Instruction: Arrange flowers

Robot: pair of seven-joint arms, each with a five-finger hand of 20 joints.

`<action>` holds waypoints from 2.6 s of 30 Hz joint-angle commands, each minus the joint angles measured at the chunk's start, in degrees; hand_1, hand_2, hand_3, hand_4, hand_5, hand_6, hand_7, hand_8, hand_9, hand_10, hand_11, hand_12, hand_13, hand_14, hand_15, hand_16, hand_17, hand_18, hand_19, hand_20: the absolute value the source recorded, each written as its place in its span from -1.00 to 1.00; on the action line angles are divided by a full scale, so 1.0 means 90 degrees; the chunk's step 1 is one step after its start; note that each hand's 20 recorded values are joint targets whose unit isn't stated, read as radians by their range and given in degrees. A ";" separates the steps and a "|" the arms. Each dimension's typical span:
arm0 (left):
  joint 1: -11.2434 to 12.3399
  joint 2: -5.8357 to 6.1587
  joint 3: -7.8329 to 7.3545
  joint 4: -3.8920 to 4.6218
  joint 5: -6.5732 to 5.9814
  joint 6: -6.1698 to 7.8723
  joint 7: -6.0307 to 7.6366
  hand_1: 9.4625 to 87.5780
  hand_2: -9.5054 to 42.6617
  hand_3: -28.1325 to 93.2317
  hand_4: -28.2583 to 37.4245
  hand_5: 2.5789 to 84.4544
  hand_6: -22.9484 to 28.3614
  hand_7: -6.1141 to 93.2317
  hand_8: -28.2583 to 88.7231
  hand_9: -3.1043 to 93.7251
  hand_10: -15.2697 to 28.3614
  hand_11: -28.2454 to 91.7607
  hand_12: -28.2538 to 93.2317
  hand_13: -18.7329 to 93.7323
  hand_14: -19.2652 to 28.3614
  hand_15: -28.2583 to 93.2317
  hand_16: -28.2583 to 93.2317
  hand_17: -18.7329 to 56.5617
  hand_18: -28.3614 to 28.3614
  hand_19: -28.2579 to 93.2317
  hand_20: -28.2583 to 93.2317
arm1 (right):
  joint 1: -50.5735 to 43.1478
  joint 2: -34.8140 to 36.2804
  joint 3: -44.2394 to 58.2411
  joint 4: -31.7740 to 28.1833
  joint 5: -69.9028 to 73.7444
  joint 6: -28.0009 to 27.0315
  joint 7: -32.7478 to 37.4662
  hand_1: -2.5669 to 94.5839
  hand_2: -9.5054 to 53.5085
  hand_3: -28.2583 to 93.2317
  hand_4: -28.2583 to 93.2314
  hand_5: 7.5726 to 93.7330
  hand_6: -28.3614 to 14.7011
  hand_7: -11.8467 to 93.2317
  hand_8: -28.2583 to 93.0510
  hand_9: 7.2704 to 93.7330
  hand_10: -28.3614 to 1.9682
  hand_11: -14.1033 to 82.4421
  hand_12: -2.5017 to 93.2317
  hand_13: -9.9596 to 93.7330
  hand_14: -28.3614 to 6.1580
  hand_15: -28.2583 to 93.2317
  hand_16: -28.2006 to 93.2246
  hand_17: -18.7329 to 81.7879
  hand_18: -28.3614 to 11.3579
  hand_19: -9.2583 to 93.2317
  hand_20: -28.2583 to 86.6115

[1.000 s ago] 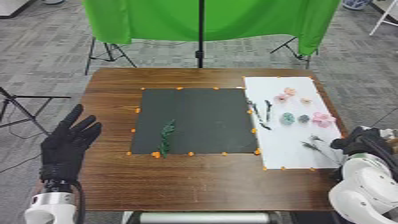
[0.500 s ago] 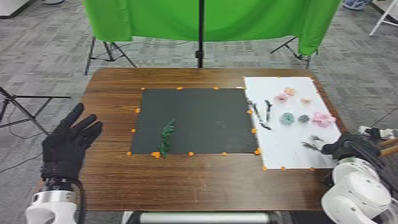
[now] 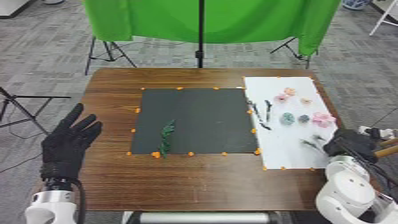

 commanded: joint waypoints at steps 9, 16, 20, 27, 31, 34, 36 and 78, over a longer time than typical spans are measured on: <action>0.0196 0.0079 -0.0088 -0.0071 -0.0032 0.0131 0.0093 -0.72 -0.38 0.77 -1.00 -0.19 0.16 -0.74 -0.65 -0.28 0.59 -0.17 -0.36 -0.32 0.95 0.35 -0.70 -0.72 1.00 0.41 -0.57 | 0.2504 -0.0942 -0.2001 -0.1152 -0.0055 0.0063 -0.0619 0.15 -1.00 0.67 -1.00 0.88 0.19 -0.34 -0.39 0.78 0.06 0.34 -0.39 0.67 0.07 0.76 -0.20 0.11 -0.78 1.00 0.16; 0.0260 0.0260 -0.0059 -0.0097 -0.0094 0.0166 0.0192 -0.72 -0.38 0.77 -1.00 -0.19 0.16 -0.74 -0.65 -0.28 0.59 -0.16 -0.36 -0.32 0.95 0.35 -0.70 -0.72 1.00 0.41 -0.57 | 0.3917 -0.2224 -0.3564 -0.0357 0.0230 -0.0793 -0.1145 0.14 -1.00 0.67 -1.00 0.89 0.19 -0.36 -0.37 0.78 0.04 0.38 -0.42 0.68 0.07 0.76 -0.19 0.12 -0.79 1.00 0.19; 0.0166 0.0187 -0.0082 -0.0077 -0.0009 0.0074 0.0058 -0.71 -0.38 0.77 -1.00 -0.19 0.16 -0.74 -0.65 -0.28 0.59 -0.16 -0.36 -0.32 0.95 0.35 -0.71 -0.72 1.00 0.41 -0.57 | 0.4303 -0.2593 -0.4145 0.0014 0.0155 -0.1217 -0.1248 0.13 -1.00 0.65 -0.99 0.89 0.20 -0.36 -0.37 0.78 0.04 0.42 -0.43 0.69 0.06 0.78 -0.19 0.13 -0.81 1.00 0.28; 0.0245 0.0199 -0.0185 -0.0129 0.0033 0.0081 -0.0045 -0.72 -0.38 0.77 -1.00 -0.19 0.16 -0.74 -0.65 -0.28 0.59 -0.16 -0.36 -0.32 0.95 0.35 -0.71 -0.71 1.00 0.42 -0.57 | 0.4560 -0.3009 -0.4605 0.0540 0.0216 -0.1900 -0.1239 0.12 -1.00 0.63 -0.98 0.91 0.19 -0.35 -0.37 0.80 0.01 0.46 -0.42 0.71 0.02 0.81 -0.18 0.14 -0.85 1.00 0.34; 0.0219 0.0185 -0.0201 -0.0141 0.0062 0.0062 -0.0123 -0.72 -0.38 0.77 -1.00 -0.19 0.16 -0.74 -0.65 -0.28 0.59 -0.16 -0.36 -0.32 0.95 0.35 -0.71 -0.71 1.00 0.41 -0.57 | 0.4679 -0.3199 -0.4784 0.0811 0.0255 -0.2155 -0.1182 0.10 -1.00 0.62 -0.96 0.93 0.19 -0.34 -0.36 0.82 0.01 0.47 -0.42 0.73 0.01 0.82 -0.17 0.15 -0.87 1.00 0.36; 0.0140 0.0166 -0.0195 -0.0129 0.0118 0.0014 -0.0221 -0.71 -0.38 0.77 -1.00 -0.19 0.16 -0.74 -0.65 -0.28 0.59 -0.16 -0.36 -0.32 0.95 0.35 -0.71 -0.71 1.00 0.41 -0.57 | 0.4761 -0.3354 -0.4908 0.0997 0.0314 -0.2258 -0.1137 0.09 -1.00 0.63 -0.96 0.95 0.19 -0.35 -0.35 0.84 0.00 0.48 -0.41 0.74 0.00 0.82 -0.17 0.17 -0.88 1.00 0.38; 0.0080 0.0146 -0.0177 -0.0111 0.0137 -0.0019 -0.0253 -0.71 -0.38 0.77 -1.00 -0.19 0.16 -0.74 -0.65 -0.28 0.59 -0.16 -0.36 -0.32 0.95 0.35 -0.71 -0.71 1.00 0.41 -0.57 | 0.4828 -0.3467 -0.4986 0.1133 0.0323 -0.2307 -0.1136 0.08 -1.00 0.63 -0.96 0.96 0.20 -0.35 -0.35 0.85 0.00 0.48 -0.41 0.75 -0.01 0.82 -0.17 0.18 -0.88 1.00 0.39; -0.0233 0.0171 0.0065 0.0026 0.0221 -0.0185 -0.0363 -0.68 -0.39 0.79 -1.00 -0.19 0.16 -0.74 -0.65 -0.28 0.59 -0.16 -0.36 -0.32 0.94 0.35 -0.71 -0.71 1.00 0.41 -0.56 | 0.4911 -0.3764 -0.5318 0.1516 0.0245 -0.2228 -0.0418 -0.21 -0.56 0.61 -0.93 1.00 0.30 -0.10 -0.77 1.00 -0.02 0.45 -0.45 0.85 -0.08 0.80 -0.15 0.29 -1.00 1.00 0.49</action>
